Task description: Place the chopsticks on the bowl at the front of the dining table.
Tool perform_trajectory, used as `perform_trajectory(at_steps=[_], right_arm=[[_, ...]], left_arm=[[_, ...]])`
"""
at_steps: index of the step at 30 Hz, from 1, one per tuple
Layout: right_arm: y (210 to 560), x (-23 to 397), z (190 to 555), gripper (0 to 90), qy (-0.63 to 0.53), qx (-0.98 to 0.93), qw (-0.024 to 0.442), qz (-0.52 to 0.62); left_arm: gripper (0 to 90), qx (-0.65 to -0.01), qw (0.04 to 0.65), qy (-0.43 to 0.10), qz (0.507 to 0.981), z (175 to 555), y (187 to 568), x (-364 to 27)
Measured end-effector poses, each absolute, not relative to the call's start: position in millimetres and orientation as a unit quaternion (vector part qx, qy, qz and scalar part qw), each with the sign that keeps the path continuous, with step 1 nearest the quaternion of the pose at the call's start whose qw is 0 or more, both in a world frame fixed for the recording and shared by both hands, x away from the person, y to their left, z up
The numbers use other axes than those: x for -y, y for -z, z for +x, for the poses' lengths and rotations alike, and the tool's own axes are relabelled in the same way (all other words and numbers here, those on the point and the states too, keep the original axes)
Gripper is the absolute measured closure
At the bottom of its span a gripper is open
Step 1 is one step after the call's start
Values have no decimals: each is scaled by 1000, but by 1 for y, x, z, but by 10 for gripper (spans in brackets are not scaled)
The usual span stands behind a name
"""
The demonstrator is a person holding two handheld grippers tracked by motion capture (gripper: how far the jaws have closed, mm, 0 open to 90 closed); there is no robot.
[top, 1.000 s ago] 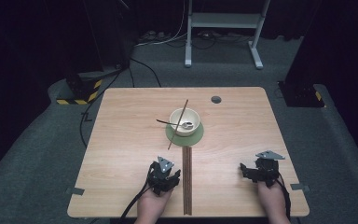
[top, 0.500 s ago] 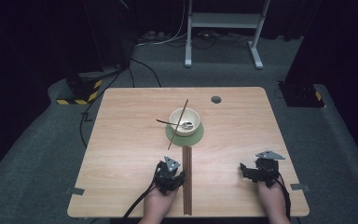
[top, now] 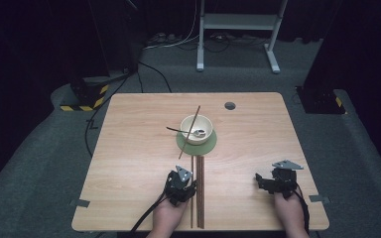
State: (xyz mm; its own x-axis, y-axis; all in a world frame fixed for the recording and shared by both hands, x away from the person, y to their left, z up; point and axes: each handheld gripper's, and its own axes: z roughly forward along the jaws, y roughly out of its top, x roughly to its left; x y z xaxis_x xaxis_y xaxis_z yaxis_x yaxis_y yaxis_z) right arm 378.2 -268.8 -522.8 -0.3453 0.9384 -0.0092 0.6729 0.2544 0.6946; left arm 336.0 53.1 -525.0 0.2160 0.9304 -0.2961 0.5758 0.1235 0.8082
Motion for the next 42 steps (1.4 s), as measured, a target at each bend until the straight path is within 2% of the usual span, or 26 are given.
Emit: perform_trajectory(at_steps=[12,18,33,42], right_arm=[[523,269,378,105,-305,-762,217,529],[523,269,378,105,-305,-762,217,529],[523,269,378,105,-305,-762,217,529],[523,269,378,105,-305,-761,217,529]], left_arm=[[758,-616,453,-169,622,335,522,-79],[815,-620,449,-174,620,336,522,-83],[837,-620,442,-188,620,339,522,-86],[837,-613,461,-190,612,336,513,-83]])
